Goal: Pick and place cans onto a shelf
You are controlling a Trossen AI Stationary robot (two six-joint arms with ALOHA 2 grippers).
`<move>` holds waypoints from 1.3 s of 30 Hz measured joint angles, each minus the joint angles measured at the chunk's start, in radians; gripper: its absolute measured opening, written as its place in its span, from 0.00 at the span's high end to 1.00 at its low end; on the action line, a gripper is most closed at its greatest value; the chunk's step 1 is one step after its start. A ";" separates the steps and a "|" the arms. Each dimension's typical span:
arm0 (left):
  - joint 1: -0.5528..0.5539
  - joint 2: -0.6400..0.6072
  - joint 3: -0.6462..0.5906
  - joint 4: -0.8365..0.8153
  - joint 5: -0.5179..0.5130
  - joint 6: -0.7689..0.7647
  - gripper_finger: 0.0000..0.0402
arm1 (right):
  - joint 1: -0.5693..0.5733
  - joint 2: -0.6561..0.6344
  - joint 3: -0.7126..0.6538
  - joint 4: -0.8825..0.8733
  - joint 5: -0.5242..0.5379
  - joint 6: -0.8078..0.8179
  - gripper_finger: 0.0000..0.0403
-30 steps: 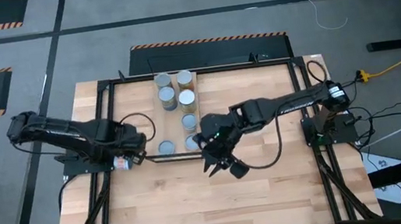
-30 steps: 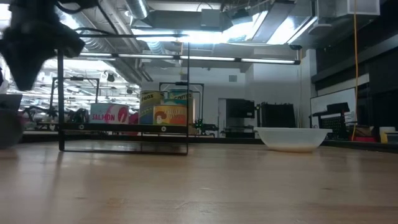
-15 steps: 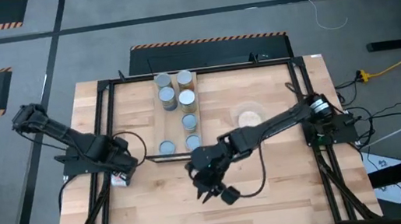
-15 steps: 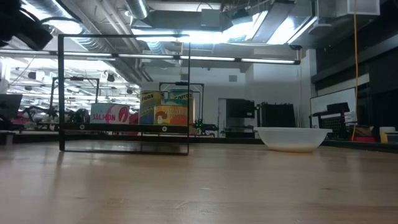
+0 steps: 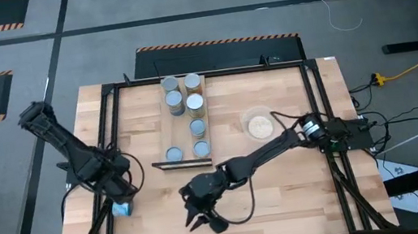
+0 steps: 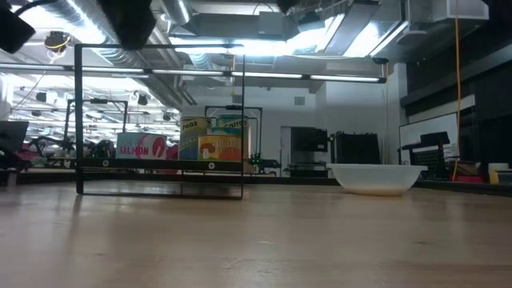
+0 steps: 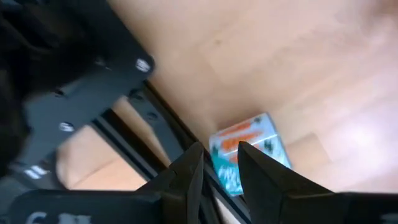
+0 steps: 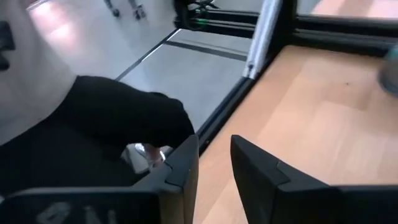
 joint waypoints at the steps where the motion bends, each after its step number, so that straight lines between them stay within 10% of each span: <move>1: -0.015 0.000 0.000 0.017 0.001 -0.015 0.77 | 0.000 0.011 0.000 0.015 0.007 0.018 0.75; 18: -0.143 0.121 0.000 0.504 0.017 0.006 0.77 | 0.027 0.043 0.000 -0.017 0.123 0.017 0.75; 39: -0.191 0.445 0.000 0.832 0.361 -0.127 0.77 | 0.052 0.021 0.008 -0.103 0.055 -0.015 0.75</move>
